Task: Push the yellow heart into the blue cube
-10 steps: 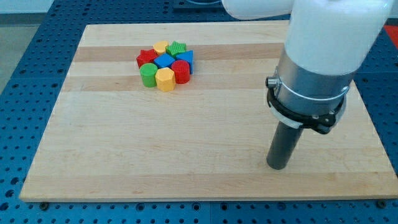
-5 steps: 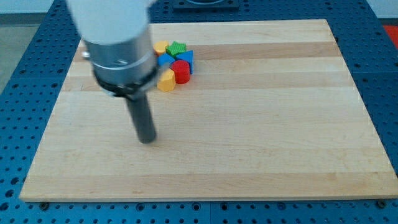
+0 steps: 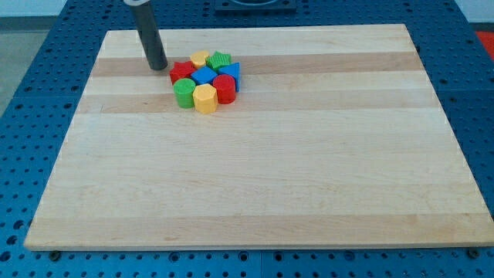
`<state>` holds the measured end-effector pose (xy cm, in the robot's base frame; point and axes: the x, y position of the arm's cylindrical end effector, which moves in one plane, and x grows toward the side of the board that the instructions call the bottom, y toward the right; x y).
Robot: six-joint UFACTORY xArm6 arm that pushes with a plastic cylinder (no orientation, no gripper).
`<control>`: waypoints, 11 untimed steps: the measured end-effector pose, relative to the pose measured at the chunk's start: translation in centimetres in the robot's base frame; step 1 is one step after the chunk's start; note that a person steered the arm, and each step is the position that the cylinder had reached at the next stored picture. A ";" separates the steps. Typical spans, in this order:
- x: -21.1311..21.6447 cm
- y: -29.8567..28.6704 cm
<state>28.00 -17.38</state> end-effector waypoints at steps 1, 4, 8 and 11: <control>-2.1 4.3; -2.3 6.2; 0.6 6.2; 3.4 7.7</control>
